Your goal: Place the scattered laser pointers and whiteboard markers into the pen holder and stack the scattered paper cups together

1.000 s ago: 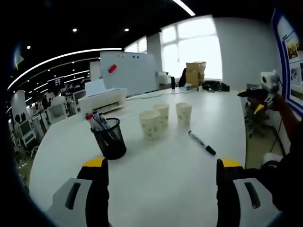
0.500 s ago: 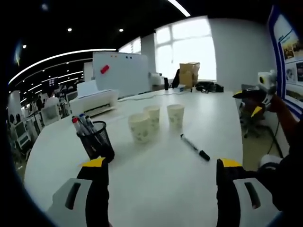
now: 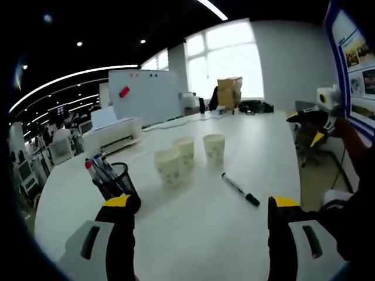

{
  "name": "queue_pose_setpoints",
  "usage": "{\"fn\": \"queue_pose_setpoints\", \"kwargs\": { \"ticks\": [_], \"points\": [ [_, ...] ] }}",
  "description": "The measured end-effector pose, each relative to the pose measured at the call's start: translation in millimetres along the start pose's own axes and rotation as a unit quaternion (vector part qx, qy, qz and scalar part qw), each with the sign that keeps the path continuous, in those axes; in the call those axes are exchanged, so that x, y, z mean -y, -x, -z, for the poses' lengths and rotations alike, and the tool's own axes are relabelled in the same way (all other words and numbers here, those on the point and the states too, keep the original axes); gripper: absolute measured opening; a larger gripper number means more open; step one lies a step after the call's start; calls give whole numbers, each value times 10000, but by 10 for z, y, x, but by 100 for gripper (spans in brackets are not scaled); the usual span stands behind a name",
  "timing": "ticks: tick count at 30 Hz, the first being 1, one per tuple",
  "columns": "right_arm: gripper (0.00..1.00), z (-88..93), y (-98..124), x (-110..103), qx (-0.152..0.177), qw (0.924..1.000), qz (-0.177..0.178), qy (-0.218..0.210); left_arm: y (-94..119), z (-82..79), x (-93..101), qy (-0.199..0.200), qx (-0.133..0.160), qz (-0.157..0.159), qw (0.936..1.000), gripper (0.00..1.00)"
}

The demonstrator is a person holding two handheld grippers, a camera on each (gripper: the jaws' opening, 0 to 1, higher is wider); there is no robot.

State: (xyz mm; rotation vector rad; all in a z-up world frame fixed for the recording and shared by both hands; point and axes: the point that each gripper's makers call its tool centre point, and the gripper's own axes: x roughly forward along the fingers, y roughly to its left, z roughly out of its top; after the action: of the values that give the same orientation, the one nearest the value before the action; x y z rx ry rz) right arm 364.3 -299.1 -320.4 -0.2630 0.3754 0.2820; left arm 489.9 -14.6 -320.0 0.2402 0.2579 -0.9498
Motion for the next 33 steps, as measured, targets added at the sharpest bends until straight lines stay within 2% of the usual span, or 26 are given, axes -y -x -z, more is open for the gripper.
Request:
{"fn": "queue_pose_setpoints", "kwargs": {
  "ticks": [9,18,33],
  "points": [
    [89,-48,-14,-33,29,10000,-41,50,-84,16,70,-72,-70,134,9999,97],
    [89,-46,-6,-22,10,10000,-14,57,-204,49,55,-25,-61,181,9998,95],
    [89,-32,8,-46,51,10000,-21,16,-372,10,183,-27,-25,322,9995,94]
  ]
}}
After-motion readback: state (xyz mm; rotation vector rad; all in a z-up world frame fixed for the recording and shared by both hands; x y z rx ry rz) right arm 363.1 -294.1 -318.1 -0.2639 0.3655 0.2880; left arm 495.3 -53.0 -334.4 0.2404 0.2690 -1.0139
